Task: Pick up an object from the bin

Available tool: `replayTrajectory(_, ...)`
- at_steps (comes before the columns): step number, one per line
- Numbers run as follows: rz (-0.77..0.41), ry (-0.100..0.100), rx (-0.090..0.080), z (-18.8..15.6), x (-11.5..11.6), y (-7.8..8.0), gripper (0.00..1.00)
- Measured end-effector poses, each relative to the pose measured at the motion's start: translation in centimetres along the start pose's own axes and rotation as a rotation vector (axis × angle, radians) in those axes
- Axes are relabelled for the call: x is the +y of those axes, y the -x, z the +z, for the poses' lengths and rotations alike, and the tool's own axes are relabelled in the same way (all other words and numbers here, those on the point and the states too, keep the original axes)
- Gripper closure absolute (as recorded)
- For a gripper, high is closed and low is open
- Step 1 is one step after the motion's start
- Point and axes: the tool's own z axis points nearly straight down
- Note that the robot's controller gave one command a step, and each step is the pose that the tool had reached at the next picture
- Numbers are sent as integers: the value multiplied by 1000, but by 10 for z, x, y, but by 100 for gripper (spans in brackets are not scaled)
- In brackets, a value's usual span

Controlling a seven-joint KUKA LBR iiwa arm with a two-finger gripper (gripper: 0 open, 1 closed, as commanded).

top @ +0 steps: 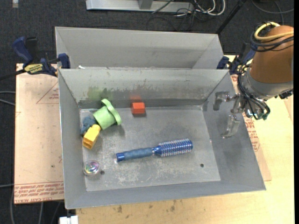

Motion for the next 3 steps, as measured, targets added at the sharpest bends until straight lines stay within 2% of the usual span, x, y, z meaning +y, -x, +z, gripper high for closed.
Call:
replayTrajectory(1, 3, 5, 2, 75, 83, -22, 0)
replayTrajectory(2, 47, 3, -1, 116, 132, -44, 0)
replayTrajectory(3, 50, -1, -5, 114, 128, -43, 100)
